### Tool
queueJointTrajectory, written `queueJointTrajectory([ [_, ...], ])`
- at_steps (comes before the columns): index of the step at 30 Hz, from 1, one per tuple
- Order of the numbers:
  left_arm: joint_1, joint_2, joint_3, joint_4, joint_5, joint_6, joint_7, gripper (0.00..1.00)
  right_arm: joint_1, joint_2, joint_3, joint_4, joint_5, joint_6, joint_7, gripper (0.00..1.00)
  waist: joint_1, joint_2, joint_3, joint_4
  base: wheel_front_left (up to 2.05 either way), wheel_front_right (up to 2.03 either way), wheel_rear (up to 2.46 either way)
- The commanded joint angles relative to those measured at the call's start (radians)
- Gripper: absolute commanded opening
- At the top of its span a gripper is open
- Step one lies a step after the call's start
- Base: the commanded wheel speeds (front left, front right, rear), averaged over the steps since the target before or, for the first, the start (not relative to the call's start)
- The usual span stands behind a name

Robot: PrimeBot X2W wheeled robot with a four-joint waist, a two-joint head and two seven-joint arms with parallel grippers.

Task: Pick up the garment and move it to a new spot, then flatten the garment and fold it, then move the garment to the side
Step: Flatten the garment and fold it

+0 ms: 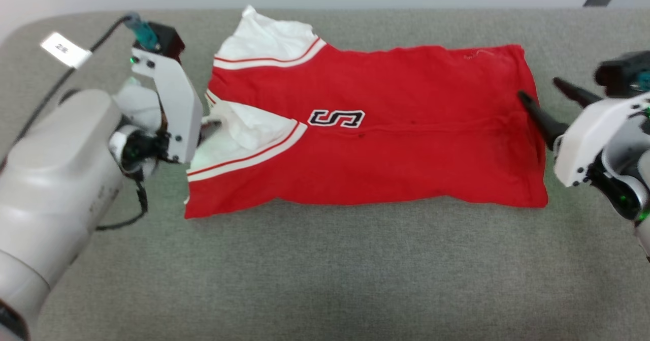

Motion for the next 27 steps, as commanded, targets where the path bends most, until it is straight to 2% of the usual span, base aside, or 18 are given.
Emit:
queueJointTrajectory([
  [1,0.026,0.002,0.001,-0.020,-0.022,0.017,0.032,1.00,0.032,-0.003,-0.036,-0.012,-0.019,-0.002,-0.039,1.00,0.0000,0.0000,-0.032,0.020,0.00,0.00,0.00],
  [9,0.109,0.055,-0.001,-0.182,-0.101,0.132,0.193,1.00,0.181,0.040,-0.266,-0.119,-0.161,-0.002,-0.185,1.00,0.0000,0.0000,-0.059,0.015,0.00,0.00,0.00],
  [16,0.182,0.127,-0.007,-0.291,-0.133,0.245,0.244,1.00,0.337,0.144,-0.493,-0.305,-0.311,-0.002,-0.165,1.00,0.0000,0.0000,-0.053,-0.019,0.00,0.00,0.00],
  [22,0.237,0.159,0.005,-0.292,-0.153,0.285,0.224,1.00,0.455,0.237,-0.618,-0.500,-0.391,-0.002,-0.075,1.00,0.0000,0.0000,-0.038,-0.051,0.00,0.00,0.00],
  [27,0.277,0.150,0.012,-0.246,-0.171,0.286,0.196,1.00,0.534,0.282,-0.674,-0.615,-0.421,-0.002,0.011,1.00,0.0000,0.0000,-0.028,-0.067,0.00,0.00,0.00],
])
